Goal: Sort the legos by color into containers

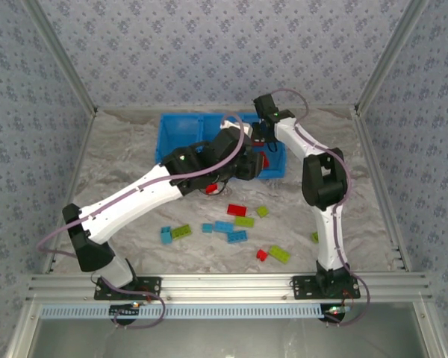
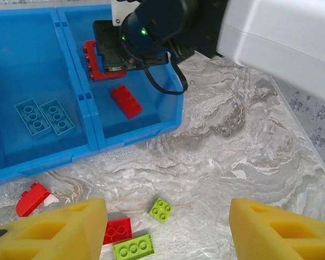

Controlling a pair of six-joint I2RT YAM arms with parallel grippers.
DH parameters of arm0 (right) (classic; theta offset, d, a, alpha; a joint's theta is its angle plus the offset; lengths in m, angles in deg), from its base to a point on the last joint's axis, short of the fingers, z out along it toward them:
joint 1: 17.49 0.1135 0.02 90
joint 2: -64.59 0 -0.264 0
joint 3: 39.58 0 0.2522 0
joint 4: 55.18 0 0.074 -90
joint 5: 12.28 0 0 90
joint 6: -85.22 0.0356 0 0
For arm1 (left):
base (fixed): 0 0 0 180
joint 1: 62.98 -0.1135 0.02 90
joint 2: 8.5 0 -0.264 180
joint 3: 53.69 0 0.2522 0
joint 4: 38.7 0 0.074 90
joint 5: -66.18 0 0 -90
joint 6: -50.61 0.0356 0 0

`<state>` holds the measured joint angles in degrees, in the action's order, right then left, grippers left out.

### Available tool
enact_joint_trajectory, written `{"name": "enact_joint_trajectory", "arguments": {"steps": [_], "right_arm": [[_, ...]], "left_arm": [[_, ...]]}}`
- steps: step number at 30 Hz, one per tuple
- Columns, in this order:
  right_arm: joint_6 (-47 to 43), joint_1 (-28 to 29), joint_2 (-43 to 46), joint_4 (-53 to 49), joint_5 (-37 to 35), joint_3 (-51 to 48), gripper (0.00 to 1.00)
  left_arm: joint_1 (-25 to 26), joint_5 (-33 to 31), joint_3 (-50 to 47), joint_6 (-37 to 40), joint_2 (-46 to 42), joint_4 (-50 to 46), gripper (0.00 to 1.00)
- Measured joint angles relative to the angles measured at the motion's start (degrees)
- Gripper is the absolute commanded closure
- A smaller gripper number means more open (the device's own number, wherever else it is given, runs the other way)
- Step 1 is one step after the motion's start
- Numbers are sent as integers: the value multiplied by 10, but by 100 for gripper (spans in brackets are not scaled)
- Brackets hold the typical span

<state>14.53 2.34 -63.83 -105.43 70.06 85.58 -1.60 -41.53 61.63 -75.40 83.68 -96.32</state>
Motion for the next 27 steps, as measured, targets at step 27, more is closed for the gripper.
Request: {"name": "enact_joint_trajectory", "arguments": {"steps": [27], "right_arm": [[-12,-17,-66,-38,40,84,62]], "left_arm": [[50,-112,19,-14,10,-46,39]]}}
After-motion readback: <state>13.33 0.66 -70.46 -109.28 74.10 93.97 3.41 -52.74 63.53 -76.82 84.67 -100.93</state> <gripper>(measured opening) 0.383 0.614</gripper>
